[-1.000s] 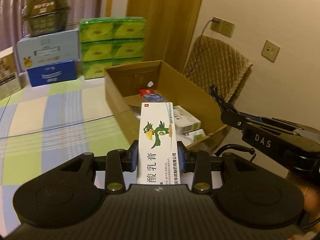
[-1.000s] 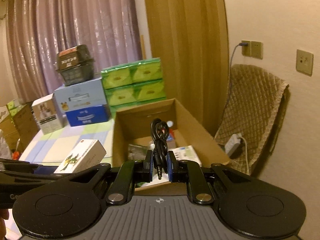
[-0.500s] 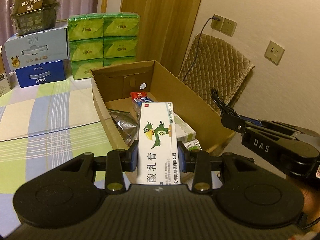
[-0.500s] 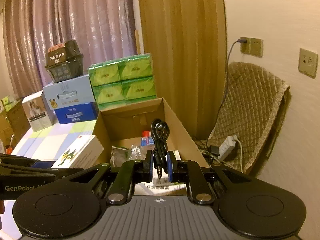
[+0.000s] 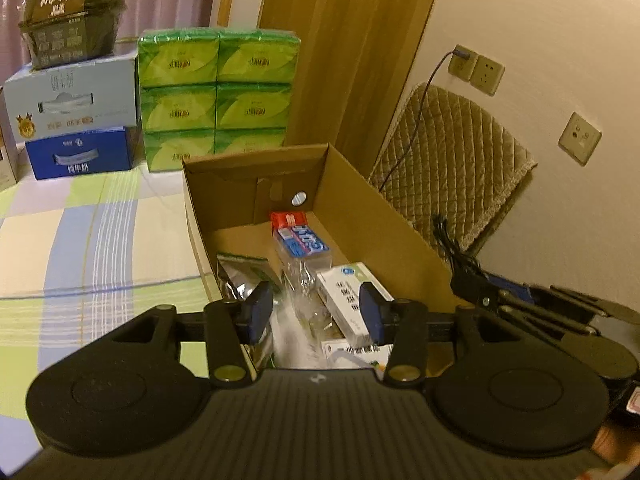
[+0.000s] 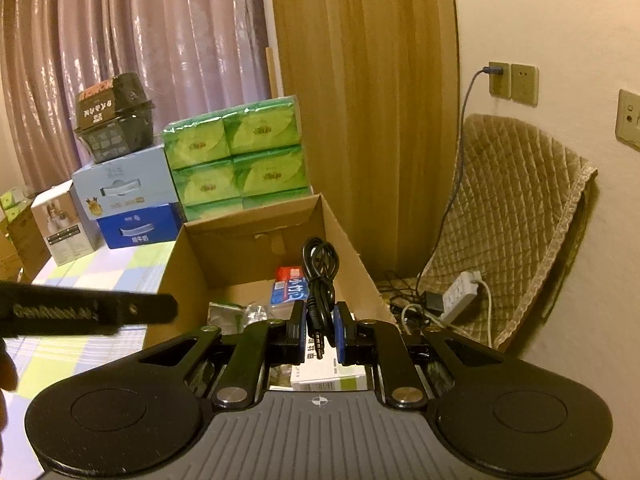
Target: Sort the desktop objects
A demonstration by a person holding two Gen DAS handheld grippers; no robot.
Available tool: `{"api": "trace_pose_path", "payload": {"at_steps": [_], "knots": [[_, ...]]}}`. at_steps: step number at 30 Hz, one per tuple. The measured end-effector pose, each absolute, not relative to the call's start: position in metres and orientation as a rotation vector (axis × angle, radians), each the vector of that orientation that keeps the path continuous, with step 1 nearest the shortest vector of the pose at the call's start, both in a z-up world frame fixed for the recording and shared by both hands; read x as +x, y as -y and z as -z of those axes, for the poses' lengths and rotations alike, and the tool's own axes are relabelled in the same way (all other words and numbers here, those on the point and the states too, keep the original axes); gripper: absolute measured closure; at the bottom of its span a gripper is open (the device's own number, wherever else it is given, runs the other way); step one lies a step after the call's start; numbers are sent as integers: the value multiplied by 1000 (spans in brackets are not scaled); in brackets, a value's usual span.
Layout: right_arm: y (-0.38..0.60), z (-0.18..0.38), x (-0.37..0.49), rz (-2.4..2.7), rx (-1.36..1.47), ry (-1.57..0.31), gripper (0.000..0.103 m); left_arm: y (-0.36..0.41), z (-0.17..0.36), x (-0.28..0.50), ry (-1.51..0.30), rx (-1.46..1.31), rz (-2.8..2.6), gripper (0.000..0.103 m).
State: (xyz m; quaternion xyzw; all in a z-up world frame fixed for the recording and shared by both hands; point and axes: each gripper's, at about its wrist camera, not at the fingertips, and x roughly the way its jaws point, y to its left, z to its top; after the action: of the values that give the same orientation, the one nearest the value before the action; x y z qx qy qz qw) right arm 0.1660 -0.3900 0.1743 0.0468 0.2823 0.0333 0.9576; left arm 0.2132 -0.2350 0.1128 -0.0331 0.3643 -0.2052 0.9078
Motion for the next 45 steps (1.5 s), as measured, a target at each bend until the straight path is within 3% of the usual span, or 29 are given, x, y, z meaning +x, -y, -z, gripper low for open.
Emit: {"api": "trace_pose_path", "payload": {"at_steps": [12, 14, 15, 16, 23, 30, 33, 45], "knots": [[376, -174, 179, -129, 104, -566, 92, 194, -104, 202, -766, -119, 359, 53], [374, -175, 181, -131, 98, -555, 70, 191, -104, 198, -759, -97, 349, 48], [374, -175, 180, -117, 100, -545, 33, 190, -104, 196, -752, -82, 344, 42], [375, -176, 177, -106, 109, -526, 20, 188, -105, 194, -744, -71, 340, 37], [383, -175, 155, -89, 109, -532, 19, 175, -105, 177, -732, -75, 330, 20], [388, -180, 123, -68, 127, -531, 2, 171, -103, 157, -735, -65, 332, 9], [386, -182, 110, -71, 126, -540, 2, 167, -106, 145, -716, -93, 344, 1], [370, -189, 67, -50, 87, -619, 2, 146, -114, 100, -711, -124, 313, 1]]}}
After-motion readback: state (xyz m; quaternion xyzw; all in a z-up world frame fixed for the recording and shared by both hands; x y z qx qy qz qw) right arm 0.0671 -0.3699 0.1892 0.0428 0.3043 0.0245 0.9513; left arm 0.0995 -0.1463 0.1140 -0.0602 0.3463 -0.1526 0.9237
